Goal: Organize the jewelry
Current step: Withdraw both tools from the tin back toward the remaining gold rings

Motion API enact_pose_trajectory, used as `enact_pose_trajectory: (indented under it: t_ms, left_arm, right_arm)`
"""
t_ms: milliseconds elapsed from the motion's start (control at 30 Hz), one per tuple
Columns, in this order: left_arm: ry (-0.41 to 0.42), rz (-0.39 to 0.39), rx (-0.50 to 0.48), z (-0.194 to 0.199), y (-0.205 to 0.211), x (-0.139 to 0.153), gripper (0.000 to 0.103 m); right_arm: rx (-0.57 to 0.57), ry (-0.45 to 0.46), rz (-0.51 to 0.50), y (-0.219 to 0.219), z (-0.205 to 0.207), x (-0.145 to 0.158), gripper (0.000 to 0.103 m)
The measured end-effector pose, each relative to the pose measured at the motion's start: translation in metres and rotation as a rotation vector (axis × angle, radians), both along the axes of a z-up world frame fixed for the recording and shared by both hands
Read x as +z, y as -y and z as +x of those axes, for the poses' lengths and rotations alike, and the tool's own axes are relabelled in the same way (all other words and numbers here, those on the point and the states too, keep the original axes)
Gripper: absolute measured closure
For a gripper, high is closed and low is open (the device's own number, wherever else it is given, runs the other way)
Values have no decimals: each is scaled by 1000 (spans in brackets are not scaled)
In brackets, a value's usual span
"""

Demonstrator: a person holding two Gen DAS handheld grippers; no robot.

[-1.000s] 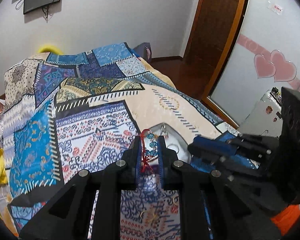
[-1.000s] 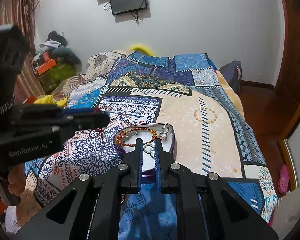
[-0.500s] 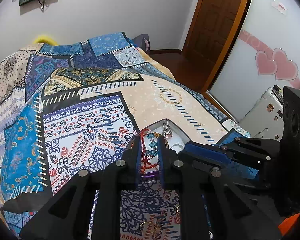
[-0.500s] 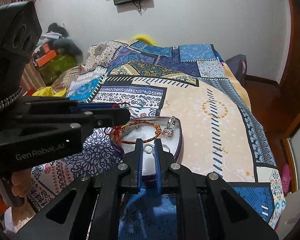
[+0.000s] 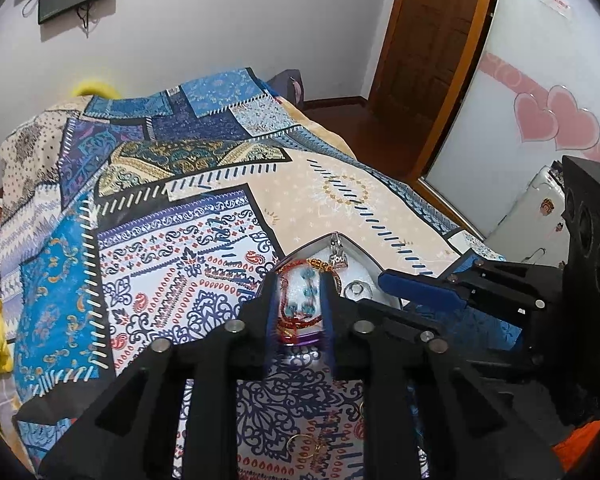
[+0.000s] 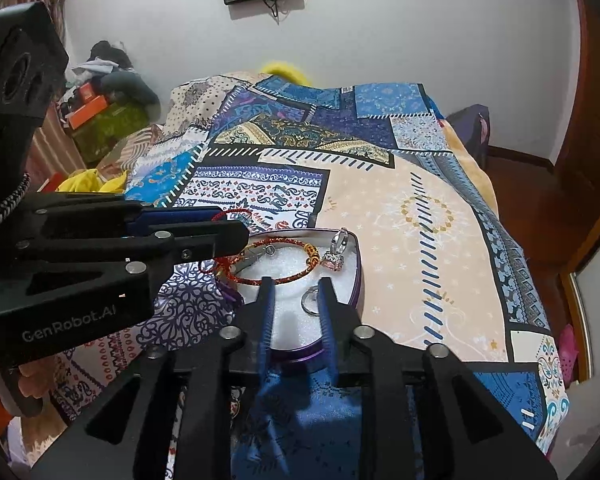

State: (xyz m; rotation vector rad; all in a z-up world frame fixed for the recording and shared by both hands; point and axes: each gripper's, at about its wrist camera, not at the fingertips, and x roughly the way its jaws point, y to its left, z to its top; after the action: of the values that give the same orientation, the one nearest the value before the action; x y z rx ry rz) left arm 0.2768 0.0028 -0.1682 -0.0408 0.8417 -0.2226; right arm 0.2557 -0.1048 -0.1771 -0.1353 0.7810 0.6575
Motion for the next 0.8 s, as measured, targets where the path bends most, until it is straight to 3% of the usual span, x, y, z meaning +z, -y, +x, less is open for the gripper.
enact_pose_trajectory:
  t_ms: [100, 300, 533, 800]
  left_arm:
    - [19, 13, 11, -6, -1, 6, 73]
    - [54, 21, 27, -22, -4, 22, 68]
    - [83, 36, 46, -43, -8, 35, 66]
    - [64, 42, 66, -63, -13, 31, 65]
  right_arm:
    - [-3, 10, -3, 1, -2, 4, 81]
    - [-21, 24, 10, 8, -10, 14, 81]
    - [-34, 37, 20, 14, -24, 23, 81]
    - [-31, 5, 18, 17, -39, 14, 81]
